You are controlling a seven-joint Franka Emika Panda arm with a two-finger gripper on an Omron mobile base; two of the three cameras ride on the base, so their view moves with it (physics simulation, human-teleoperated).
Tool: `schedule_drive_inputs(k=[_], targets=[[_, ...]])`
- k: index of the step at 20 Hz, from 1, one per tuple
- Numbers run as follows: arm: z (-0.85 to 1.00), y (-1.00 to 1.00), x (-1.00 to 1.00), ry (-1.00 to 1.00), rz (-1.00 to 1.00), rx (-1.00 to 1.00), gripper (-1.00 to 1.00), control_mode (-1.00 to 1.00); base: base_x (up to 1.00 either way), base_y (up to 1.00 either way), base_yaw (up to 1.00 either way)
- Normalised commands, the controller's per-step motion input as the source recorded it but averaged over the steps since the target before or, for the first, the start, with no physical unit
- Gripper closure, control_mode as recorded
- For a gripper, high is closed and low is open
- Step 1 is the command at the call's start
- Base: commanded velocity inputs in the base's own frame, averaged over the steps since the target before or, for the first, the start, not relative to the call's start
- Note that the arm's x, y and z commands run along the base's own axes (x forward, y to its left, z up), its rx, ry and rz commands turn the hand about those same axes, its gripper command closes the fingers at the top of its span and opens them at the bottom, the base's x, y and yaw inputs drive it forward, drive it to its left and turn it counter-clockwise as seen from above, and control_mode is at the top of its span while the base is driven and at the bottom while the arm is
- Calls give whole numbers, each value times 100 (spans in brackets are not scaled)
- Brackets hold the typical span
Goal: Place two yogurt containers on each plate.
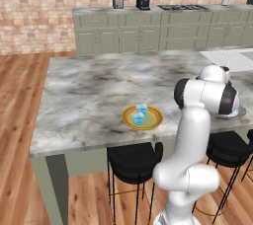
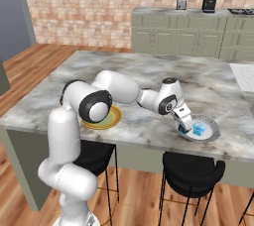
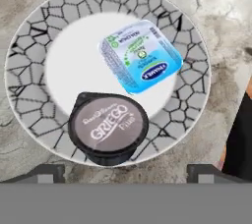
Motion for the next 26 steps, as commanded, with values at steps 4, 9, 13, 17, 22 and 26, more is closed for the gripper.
schedule_drive_inputs(k=[4,9,13,17,22,26], targets=[[46,12,-20,0,-11,0,-100,-100,0,0,0],[51,42,-60,0,-5,0,-100,-100,0,0,0],[67,79,-91,-6,10,2,-100,-100,0,0,0],[100,93,-74,0,28,0,-100,-100,0,0,0],[84,87,-78,0,40,-8,-100,-100,0,0,0],[68,100,-75,0,40,0,-100,-100,0,0,0]])
